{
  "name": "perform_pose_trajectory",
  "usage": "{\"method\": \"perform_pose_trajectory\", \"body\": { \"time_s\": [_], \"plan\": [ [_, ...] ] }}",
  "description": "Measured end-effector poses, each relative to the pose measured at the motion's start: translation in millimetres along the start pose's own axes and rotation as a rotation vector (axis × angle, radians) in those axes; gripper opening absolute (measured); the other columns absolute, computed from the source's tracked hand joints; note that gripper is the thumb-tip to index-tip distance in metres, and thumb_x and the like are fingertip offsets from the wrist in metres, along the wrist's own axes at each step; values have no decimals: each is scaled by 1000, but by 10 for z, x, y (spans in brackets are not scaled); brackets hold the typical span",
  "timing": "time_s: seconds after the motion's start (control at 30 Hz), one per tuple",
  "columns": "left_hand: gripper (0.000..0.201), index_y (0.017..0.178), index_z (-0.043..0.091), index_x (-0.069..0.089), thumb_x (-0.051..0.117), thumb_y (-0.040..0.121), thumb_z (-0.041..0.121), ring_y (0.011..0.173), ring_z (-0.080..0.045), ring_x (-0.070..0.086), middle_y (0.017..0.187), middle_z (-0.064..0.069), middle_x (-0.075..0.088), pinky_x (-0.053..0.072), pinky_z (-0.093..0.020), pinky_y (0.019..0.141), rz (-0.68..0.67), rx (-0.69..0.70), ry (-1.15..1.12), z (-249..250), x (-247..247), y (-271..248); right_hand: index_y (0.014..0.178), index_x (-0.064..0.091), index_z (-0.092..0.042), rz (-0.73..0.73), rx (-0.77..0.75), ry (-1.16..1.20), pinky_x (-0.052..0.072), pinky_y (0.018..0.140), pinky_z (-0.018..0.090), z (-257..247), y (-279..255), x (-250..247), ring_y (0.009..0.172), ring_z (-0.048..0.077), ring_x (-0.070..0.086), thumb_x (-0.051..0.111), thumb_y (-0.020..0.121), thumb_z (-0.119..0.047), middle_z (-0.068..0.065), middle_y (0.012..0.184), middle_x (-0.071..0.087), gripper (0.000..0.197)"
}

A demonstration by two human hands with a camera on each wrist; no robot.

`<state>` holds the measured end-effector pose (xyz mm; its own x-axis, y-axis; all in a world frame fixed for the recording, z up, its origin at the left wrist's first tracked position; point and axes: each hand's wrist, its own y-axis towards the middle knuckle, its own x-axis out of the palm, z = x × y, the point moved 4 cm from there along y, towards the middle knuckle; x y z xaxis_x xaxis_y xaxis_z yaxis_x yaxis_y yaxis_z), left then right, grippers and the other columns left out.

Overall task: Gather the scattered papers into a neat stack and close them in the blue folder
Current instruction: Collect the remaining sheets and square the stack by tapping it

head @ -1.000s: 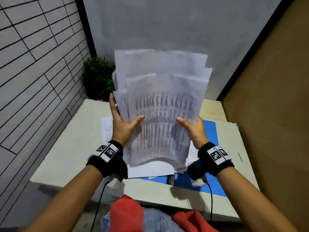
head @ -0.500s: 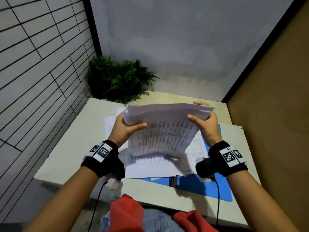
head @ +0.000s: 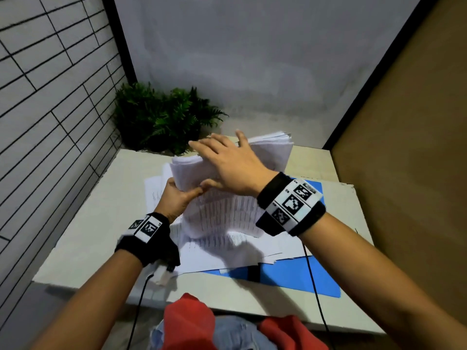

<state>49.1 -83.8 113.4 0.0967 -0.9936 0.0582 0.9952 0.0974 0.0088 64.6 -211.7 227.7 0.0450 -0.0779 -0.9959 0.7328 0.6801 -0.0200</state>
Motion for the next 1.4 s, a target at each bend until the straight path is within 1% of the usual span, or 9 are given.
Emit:
{"method": "perform_pose_trajectory", "body": {
  "time_s": [0.17,0.3,0.47,0.63,0.73,0.8,0.9,1.07,1.4],
  "plan": [
    [27,88,19,61,68,73,-2,72,1,69,69,21,73,56,-16,66,23,-22,5,-20,-59,14,87,60,-15,36,280,118,36,65,30,732,-204,-132,79,29,56,66,80,-29,9,78,60,16],
    [37,84,16,63,82,54,27,72,-1,70,69,16,74,58,-18,67,-19,-58,-39,-41,-36,-36,65,60,-16,225,479,928,38,52,19,1182,-528,138,58,8,51,78,70,-17,-6,56,57,18],
    [49,109,8,59,78,65,23,98,-20,66,104,-6,69,49,-45,96,9,-156,93,-277,68,-41,108,62,-11,168,622,1432,50,94,34,857,-673,1077,100,16,65,70,77,-10,8,112,68,33],
    [41,108,3,60,73,72,15,88,-8,67,99,-4,68,55,-20,77,49,-152,74,-329,51,-40,98,63,-15,362,695,1567,55,83,23,797,-697,1235,81,3,67,63,81,-2,2,102,66,22],
    [7,89,17,61,64,82,17,78,-15,62,87,-2,63,49,-31,83,72,-230,195,-533,65,-150,118,55,-3,151,664,1469,48,97,43,661,-606,1520,101,23,59,61,84,-6,13,113,61,34],
    [7,77,19,59,64,82,20,73,-18,58,77,-4,62,50,-35,79,153,-249,245,-603,-41,-130,125,49,-4,74,641,1447,51,90,33,746,-558,1640,107,24,57,63,84,-11,13,117,59,44],
    [9,80,9,56,63,83,15,57,-11,47,69,-1,54,42,-21,55,239,-209,333,-531,-307,-66,132,43,-10,72,868,1357,45,75,21,1218,-734,1887,111,22,51,64,84,-23,12,128,51,53],
    [22,69,3,50,63,83,13,51,-17,31,61,-5,42,29,-21,37,375,-238,402,-588,-812,-50,135,36,2,-92,1306,1070,34,106,44,1828,-1293,2404,129,38,41,64,85,-27,22,144,38,64],
    [31,59,13,43,63,83,11,48,-18,30,53,-2,37,25,-28,49,404,-355,367,-743,-987,-175,136,33,6,-317,1210,1132,43,100,43,1166,-675,2575,121,36,50,76,74,-23,23,137,47,81]
  ]
}}
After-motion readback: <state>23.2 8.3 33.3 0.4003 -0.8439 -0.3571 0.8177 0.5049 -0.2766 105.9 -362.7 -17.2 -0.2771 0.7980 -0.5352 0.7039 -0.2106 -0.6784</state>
